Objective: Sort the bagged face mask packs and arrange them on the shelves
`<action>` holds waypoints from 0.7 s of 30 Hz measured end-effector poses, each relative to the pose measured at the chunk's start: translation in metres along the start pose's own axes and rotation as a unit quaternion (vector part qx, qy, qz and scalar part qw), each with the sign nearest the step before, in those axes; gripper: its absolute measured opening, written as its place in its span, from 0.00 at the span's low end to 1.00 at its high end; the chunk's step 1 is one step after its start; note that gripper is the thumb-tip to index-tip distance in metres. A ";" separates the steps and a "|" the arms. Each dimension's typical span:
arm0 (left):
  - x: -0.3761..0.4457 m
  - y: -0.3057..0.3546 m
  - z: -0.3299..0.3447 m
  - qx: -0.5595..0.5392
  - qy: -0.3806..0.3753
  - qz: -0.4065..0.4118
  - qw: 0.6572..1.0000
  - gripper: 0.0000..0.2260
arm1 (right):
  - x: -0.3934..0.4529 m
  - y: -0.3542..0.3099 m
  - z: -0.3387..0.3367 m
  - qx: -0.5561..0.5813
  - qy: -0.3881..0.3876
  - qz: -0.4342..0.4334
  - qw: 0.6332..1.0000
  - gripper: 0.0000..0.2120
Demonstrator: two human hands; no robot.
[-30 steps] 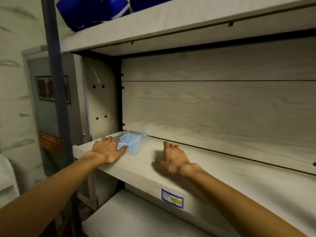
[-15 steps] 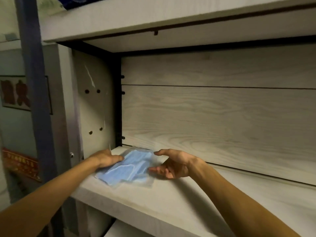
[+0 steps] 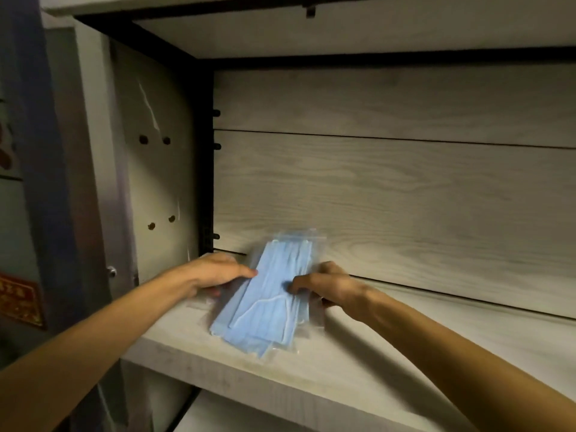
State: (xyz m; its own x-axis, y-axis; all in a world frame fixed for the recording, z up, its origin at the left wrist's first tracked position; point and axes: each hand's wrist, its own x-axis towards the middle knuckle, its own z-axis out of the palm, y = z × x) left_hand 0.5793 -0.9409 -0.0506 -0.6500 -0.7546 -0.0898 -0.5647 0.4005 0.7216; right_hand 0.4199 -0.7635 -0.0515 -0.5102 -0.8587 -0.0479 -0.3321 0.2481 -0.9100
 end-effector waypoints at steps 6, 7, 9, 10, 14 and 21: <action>-0.006 0.014 0.015 0.150 0.104 0.003 0.983 0.37 | -0.020 0.028 -0.066 0.072 0.049 -0.022 0.996 0.10; -0.006 0.012 0.014 0.176 0.090 -0.017 0.980 0.40 | -0.022 0.031 -0.070 0.082 0.057 -0.010 0.995 0.08; -0.007 0.006 0.020 0.187 0.028 -0.049 0.981 0.43 | -0.025 0.037 -0.072 0.084 0.060 0.007 0.995 0.06; -0.008 0.005 0.026 0.174 0.003 -0.055 0.983 0.43 | -0.026 0.040 -0.073 0.076 0.056 0.012 0.995 0.06; -0.008 0.014 0.050 0.132 -0.005 -0.019 0.991 0.43 | -0.034 0.039 -0.079 0.051 0.035 0.024 0.998 0.12; -0.004 0.048 0.067 -0.135 0.027 -0.035 0.990 0.14 | -0.044 0.047 -0.086 0.080 0.034 0.042 0.995 0.19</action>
State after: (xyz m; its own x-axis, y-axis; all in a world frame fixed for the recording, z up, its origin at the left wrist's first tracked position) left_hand 0.5209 -0.8839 -0.0612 -0.5816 -0.8055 -0.1134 -0.4453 0.1986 0.8731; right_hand 0.3583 -0.6755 -0.0572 -0.5854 -0.8042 -0.1028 -0.1591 0.2383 -0.9581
